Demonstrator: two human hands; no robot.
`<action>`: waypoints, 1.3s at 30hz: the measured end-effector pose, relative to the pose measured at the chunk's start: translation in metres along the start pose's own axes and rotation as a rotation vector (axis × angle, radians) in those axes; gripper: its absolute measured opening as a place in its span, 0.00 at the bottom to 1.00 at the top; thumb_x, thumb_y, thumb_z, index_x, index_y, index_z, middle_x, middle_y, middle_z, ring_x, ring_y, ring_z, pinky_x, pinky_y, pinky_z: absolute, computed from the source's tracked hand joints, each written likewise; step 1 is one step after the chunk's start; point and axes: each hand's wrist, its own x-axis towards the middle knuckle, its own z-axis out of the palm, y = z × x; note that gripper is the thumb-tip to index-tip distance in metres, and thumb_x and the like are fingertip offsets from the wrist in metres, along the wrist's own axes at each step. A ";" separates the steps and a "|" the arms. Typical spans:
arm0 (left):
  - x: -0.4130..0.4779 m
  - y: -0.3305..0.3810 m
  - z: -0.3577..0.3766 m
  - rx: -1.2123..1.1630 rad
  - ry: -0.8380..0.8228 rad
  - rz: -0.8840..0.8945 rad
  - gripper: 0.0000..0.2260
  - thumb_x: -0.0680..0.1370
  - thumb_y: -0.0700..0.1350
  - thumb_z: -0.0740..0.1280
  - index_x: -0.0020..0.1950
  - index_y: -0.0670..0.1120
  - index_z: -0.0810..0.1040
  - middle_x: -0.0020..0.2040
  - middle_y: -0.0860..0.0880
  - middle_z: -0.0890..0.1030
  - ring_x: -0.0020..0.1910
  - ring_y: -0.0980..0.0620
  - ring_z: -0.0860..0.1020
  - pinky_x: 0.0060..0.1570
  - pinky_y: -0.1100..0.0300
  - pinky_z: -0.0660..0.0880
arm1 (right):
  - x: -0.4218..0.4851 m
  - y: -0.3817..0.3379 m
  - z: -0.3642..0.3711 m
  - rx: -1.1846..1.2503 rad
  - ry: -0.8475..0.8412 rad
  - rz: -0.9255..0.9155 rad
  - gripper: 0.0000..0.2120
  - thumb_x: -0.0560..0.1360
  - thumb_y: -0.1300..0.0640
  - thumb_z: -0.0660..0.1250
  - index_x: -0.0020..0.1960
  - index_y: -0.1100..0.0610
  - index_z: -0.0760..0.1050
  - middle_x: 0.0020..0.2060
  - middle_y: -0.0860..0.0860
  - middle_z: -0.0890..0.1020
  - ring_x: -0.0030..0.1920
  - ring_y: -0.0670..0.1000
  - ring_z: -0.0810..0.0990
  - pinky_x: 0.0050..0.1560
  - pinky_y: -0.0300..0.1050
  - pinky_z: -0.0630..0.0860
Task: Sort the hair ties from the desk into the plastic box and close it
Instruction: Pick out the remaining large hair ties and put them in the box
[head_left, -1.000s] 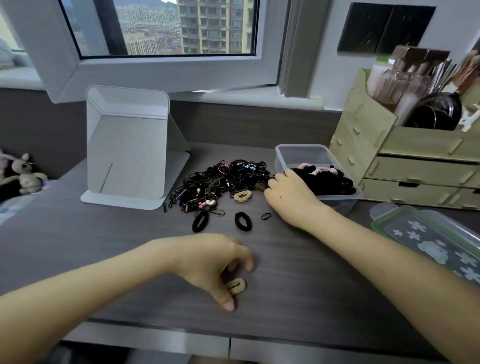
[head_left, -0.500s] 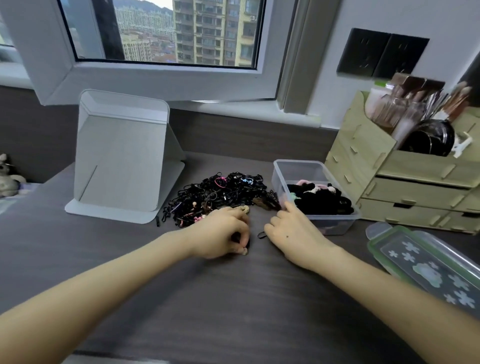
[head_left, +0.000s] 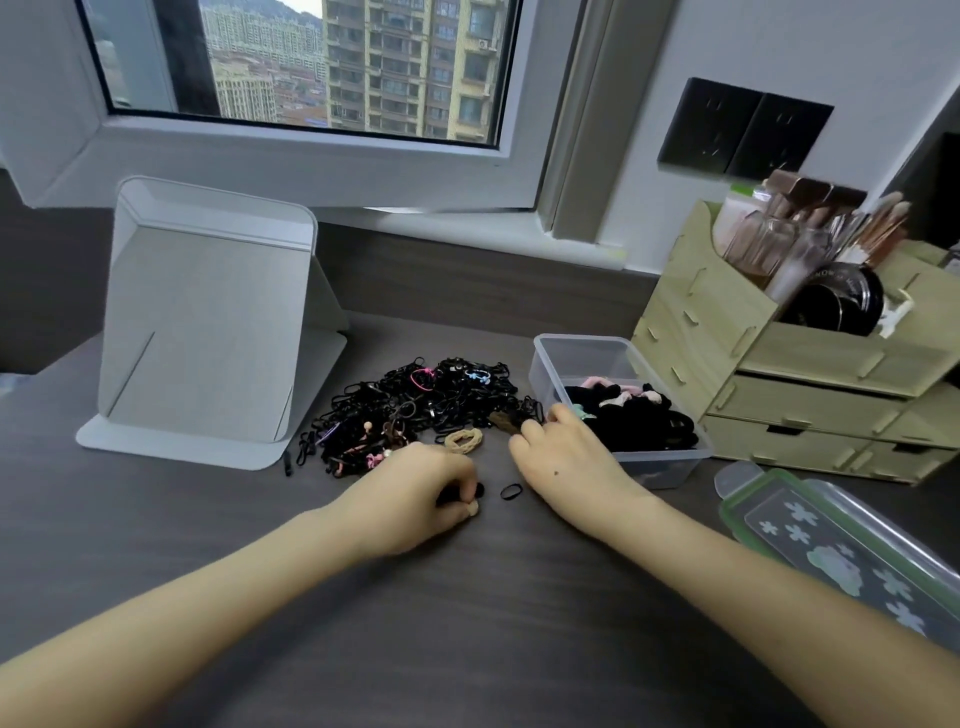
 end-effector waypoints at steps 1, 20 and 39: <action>0.000 -0.001 -0.003 -0.030 0.042 -0.030 0.05 0.72 0.48 0.69 0.41 0.48 0.77 0.40 0.50 0.81 0.40 0.53 0.77 0.42 0.60 0.73 | 0.006 0.002 -0.002 0.023 0.027 0.041 0.10 0.56 0.63 0.72 0.29 0.52 0.72 0.23 0.50 0.74 0.22 0.49 0.73 0.35 0.38 0.72; 0.022 -0.013 -0.052 -0.295 0.288 -0.275 0.07 0.69 0.47 0.74 0.35 0.48 0.79 0.30 0.54 0.79 0.28 0.64 0.75 0.31 0.74 0.69 | 0.044 -0.009 0.006 0.597 -0.072 0.538 0.09 0.72 0.70 0.59 0.49 0.61 0.70 0.49 0.61 0.79 0.48 0.61 0.78 0.39 0.46 0.63; 0.163 0.048 0.018 -0.183 0.091 -0.069 0.04 0.70 0.39 0.70 0.44 0.43 0.83 0.44 0.46 0.85 0.46 0.50 0.81 0.44 0.63 0.70 | -0.020 0.147 0.031 0.823 -0.179 0.526 0.05 0.69 0.60 0.69 0.38 0.56 0.73 0.35 0.51 0.76 0.39 0.53 0.75 0.36 0.46 0.68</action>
